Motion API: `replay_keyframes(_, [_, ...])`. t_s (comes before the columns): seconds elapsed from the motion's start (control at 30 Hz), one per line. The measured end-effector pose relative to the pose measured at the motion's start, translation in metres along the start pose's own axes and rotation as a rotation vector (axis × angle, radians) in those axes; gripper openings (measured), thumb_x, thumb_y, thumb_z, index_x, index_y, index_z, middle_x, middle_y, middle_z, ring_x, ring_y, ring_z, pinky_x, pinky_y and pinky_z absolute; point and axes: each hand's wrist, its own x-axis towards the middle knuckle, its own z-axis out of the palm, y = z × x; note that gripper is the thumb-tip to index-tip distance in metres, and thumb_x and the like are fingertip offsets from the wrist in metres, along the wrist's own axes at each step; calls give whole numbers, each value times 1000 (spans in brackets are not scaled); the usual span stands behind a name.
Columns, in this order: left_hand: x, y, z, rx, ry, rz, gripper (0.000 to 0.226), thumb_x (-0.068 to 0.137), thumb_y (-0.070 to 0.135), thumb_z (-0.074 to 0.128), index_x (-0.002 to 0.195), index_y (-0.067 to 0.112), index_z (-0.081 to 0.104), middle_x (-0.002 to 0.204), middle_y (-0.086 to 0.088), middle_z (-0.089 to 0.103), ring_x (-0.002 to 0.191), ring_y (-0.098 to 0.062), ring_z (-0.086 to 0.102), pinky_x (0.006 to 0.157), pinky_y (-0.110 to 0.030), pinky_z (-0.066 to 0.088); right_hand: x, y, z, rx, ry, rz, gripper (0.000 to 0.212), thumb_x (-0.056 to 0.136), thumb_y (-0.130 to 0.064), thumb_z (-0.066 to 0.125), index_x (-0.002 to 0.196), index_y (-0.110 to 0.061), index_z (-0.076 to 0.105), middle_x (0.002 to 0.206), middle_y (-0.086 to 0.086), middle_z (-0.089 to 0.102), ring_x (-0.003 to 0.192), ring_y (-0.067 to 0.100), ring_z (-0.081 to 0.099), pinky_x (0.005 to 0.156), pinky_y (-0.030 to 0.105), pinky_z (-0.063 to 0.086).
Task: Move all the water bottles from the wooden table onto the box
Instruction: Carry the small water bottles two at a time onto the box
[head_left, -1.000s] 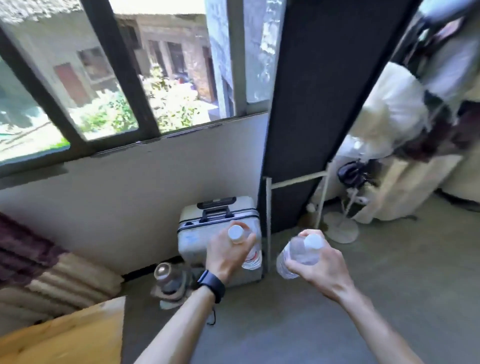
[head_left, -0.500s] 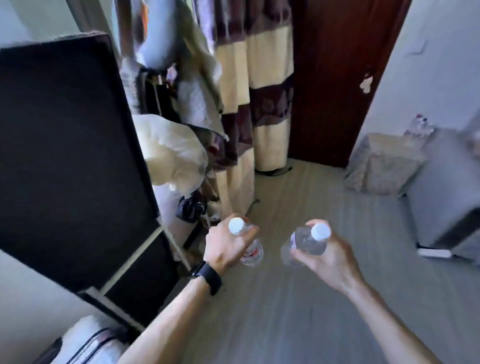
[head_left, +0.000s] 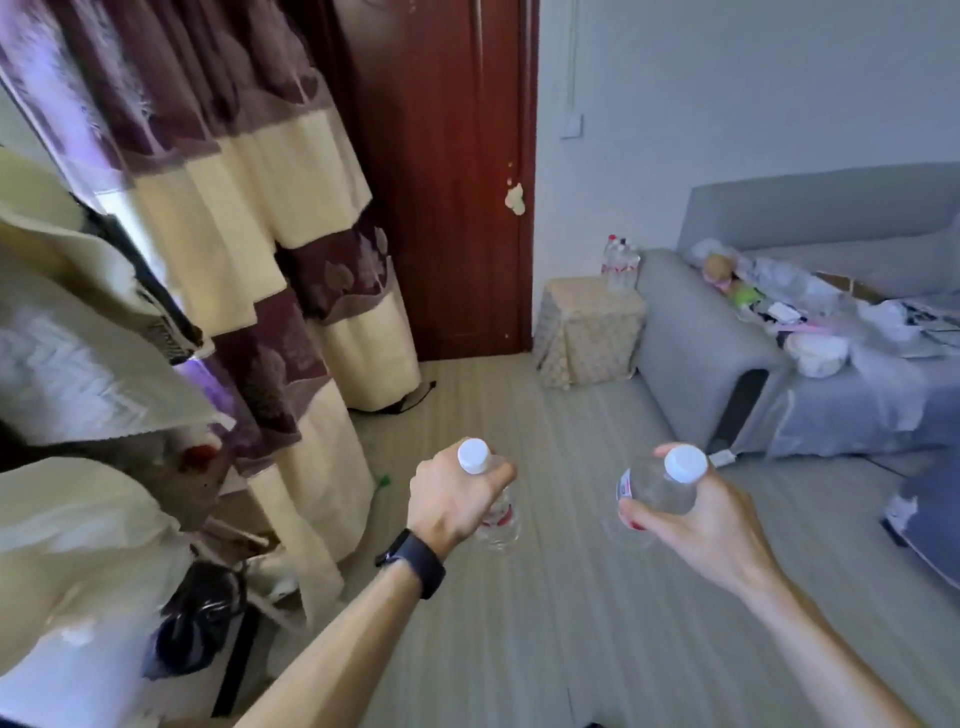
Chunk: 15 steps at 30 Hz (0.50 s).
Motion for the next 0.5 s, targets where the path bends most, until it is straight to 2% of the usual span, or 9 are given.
replay_keyframes(0.13, [73, 46, 36, 24, -26, 35, 39, 68, 59, 56, 78, 22, 64, 71, 9, 65, 77, -17, 61, 65, -28, 44, 75, 22, -4, 29, 32, 7, 52, 65, -46, 88, 105, -30, 58, 86, -20, 65, 85, 16, 60, 65, 16, 41])
replay_keyframes(0.27, [139, 93, 68, 30, -44, 42, 41, 67, 60, 55, 81, 23, 67, 77, 8, 69, 82, -18, 64, 73, -30, 51, 154, 40, -11, 46, 30, -20, 63, 59, -64, 78, 104, -27, 56, 86, -12, 69, 85, 15, 65, 75, 35, 53])
replay_keyframes(0.4, [201, 121, 96, -46, -20, 24, 26, 74, 51, 65, 83, 27, 71, 86, 11, 73, 88, -15, 65, 84, -33, 54, 228, 49, -19, 75, 4, -22, 65, 58, -67, 75, 105, -25, 55, 85, -9, 70, 85, 13, 66, 78, 38, 56])
replay_keyframes(0.5, [242, 133, 115, -54, -19, 15, 18, 77, 46, 68, 83, 29, 71, 87, 10, 73, 89, -16, 66, 85, -35, 55, 278, 56, -24, 48, 4, -13, 66, 57, -70, 72, 104, -27, 56, 86, -10, 70, 86, 13, 66, 78, 36, 55])
